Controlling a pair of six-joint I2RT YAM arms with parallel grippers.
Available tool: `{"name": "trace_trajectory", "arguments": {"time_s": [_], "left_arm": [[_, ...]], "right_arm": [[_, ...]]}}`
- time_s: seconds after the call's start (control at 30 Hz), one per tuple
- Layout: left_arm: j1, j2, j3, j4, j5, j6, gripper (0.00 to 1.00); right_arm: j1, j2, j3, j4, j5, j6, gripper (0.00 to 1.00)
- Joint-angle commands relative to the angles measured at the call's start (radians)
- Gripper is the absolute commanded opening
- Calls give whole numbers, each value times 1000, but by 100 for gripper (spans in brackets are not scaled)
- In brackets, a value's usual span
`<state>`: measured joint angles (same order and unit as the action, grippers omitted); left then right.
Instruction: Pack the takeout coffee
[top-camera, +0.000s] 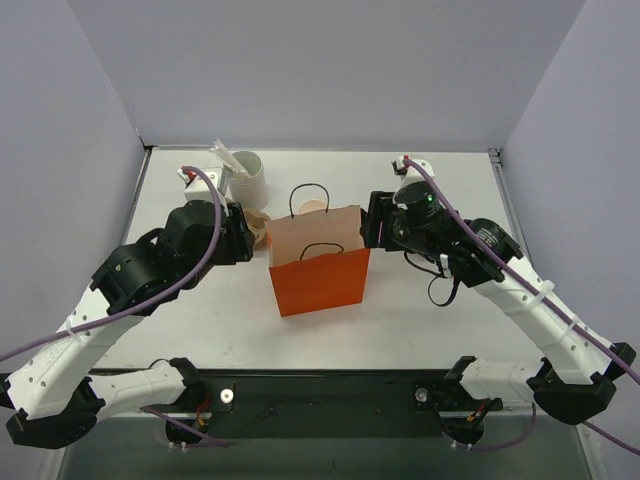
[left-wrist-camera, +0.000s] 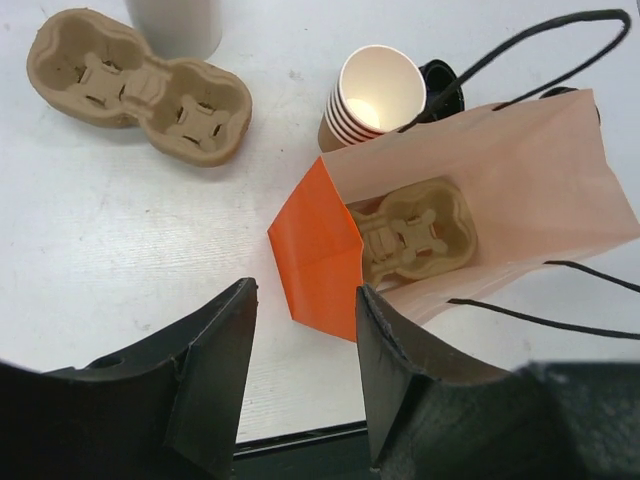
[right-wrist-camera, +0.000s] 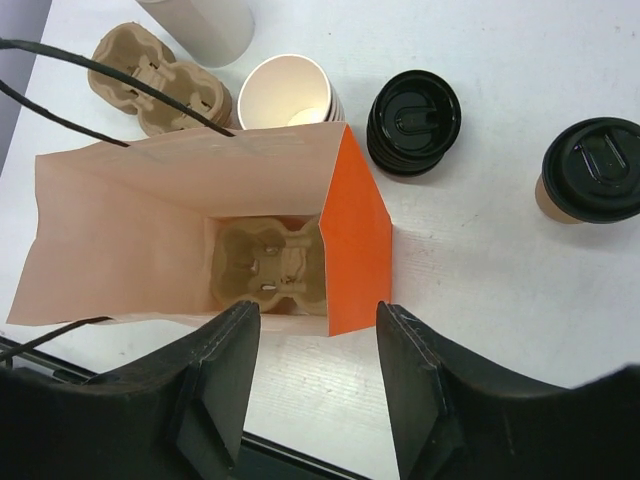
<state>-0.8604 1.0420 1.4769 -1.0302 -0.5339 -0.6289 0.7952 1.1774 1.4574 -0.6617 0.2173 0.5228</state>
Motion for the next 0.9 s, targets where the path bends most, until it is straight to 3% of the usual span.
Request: {"name": "trace_trajectory", "arguments": {"time_s": [0.0,0.13,0.37,0.5,0.6,0.87], "left_arm": [[18,-7,63,-22,127,29,54],[23,-14,-1,48,273,-26,54],[27,-2,-127,81,286,15,52],[29,21,-109,35,259,60,52],[32,30,-95,24,244,75,52],[40,79,-35,-37,235,89,51]], "right_arm": [[-14,63,78,-53,-48,-30,50],[-11,120,109,-101,-32,11,47],[-13,185,93,-134,68,13,33],[-4,247,237,-257,70,34,0],[51,272,351,-305,129,43,0],[102,268,150,-282,175,174,0]]}}
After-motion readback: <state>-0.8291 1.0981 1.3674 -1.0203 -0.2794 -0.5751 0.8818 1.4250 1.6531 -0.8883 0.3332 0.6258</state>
